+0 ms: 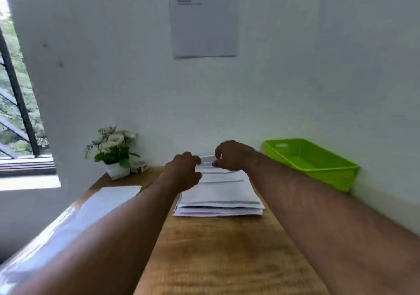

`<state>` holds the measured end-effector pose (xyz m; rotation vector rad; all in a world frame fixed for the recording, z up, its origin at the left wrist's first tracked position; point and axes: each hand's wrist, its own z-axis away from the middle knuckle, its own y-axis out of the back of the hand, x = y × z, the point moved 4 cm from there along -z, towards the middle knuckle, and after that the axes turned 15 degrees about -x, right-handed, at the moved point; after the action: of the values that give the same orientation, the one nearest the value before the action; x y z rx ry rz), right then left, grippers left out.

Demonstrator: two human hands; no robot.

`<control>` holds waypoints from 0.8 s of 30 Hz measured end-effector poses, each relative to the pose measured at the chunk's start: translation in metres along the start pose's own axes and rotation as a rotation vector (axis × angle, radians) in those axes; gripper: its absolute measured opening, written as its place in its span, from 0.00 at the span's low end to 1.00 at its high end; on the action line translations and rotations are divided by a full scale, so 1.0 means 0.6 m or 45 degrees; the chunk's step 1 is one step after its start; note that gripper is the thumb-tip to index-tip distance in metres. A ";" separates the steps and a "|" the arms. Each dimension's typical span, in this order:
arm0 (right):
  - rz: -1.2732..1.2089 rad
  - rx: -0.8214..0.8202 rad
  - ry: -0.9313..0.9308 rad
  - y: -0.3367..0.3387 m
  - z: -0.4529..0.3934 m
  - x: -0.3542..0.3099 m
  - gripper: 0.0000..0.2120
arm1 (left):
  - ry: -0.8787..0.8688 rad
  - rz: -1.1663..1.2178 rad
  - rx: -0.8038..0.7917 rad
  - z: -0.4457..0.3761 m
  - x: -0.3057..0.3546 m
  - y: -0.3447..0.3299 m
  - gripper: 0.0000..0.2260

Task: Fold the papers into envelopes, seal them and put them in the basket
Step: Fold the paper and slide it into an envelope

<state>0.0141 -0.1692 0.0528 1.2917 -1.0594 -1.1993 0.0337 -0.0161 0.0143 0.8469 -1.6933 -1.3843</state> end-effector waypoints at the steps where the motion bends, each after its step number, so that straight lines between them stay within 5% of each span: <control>1: 0.020 -0.092 0.009 -0.020 0.008 -0.002 0.20 | 0.000 0.015 -0.090 0.012 -0.002 -0.019 0.21; 5: -0.090 -0.287 0.043 -0.104 0.034 0.013 0.22 | 0.001 0.123 -0.278 0.046 -0.015 -0.090 0.21; 10: -0.284 -0.288 0.023 -0.158 0.028 0.046 0.26 | 0.043 0.238 -0.267 0.047 -0.026 -0.103 0.17; 16: -0.184 -0.085 -0.025 -0.150 -0.018 0.074 0.23 | 0.146 0.440 -0.128 -0.020 -0.045 -0.072 0.10; 20: -0.351 0.121 -0.096 -0.135 -0.066 0.106 0.18 | 0.310 0.657 -0.038 -0.062 -0.080 -0.082 0.15; 24: -0.408 0.189 -0.162 -0.166 -0.087 0.127 0.19 | 0.425 0.350 0.025 -0.077 -0.097 -0.104 0.20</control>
<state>0.0704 -0.2310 -0.0545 1.5604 -1.0759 -1.4810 0.1036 0.0013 -0.0508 0.7736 -1.5008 -0.9825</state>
